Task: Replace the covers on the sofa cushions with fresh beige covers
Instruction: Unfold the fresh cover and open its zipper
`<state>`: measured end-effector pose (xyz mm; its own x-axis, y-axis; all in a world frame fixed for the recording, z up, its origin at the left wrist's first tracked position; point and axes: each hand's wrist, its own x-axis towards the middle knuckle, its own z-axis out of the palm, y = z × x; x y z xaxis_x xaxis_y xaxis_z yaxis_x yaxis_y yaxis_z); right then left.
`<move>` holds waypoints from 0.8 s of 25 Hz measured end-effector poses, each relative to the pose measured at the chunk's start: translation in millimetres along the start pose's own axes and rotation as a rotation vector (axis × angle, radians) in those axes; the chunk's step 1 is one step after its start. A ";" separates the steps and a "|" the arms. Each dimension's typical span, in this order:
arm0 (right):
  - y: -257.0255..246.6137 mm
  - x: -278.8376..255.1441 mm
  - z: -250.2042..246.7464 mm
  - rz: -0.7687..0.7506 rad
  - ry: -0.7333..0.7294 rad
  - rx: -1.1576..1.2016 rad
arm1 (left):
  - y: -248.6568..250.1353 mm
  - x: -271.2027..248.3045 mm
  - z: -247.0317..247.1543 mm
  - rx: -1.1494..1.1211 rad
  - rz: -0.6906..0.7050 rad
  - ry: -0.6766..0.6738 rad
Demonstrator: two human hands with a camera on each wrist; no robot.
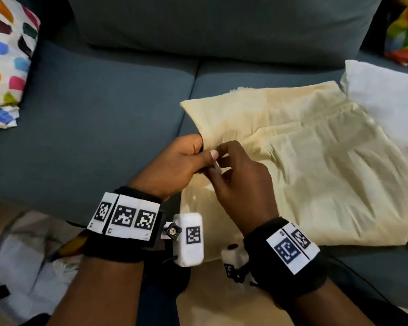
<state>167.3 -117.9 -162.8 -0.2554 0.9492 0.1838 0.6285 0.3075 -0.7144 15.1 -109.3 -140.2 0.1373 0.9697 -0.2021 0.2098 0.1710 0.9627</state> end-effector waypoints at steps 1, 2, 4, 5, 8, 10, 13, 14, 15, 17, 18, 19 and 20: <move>2.4 -0.1 -0.4 -0.024 0.030 -0.013 | 0.5 0.3 2.5 0.007 0.015 0.004; 4.6 0.4 -1.8 -0.036 0.042 0.006 | 0.1 0.8 3.5 0.026 0.037 0.013; 8.1 1.2 -5.1 -0.031 0.042 0.126 | -0.2 -1.2 2.1 0.058 0.072 0.018; 8.2 1.7 -7.2 -0.017 0.041 0.180 | -1.5 -1.9 0.0 0.072 0.093 0.013; 7.2 3.7 -16.7 0.046 0.057 0.198 | 2.0 -4.5 -4.4 0.155 0.148 0.006; 12.7 8.7 -27.9 0.124 0.100 0.239 | 2.8 -4.5 -11.6 0.124 0.153 0.057; 36.4 18.1 -55.1 0.247 0.221 0.281 | -4.1 -3.4 -29.1 0.068 0.132 0.194; 45.7 19.9 -63.9 0.277 0.260 0.275 | -7.6 -2.0 -33.1 0.067 0.116 0.264; 54.0 20.7 -71.3 0.298 0.286 0.271 | -12.3 0.3 -35.7 0.076 0.092 0.352; 62.3 21.1 -78.0 0.312 0.287 0.288 | -14.7 3.0 -36.1 0.196 0.030 0.576; 62.3 20.9 -79.1 0.307 0.281 0.299 | -9.2 2.7 -30.5 0.309 0.049 0.692; 60.9 20.3 -78.7 0.299 0.275 0.307 | -1.0 1.4 -20.6 0.446 0.140 0.769; 58.3 19.8 -77.1 0.292 0.271 0.314 | 8.2 0.5 -6.1 0.588 0.282 0.782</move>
<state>255.6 -76.0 -148.8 0.1243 0.9886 0.0852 0.3837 0.0313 -0.9229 11.0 -106.4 -131.3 -0.3714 0.8399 0.3957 0.7389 0.0093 0.6738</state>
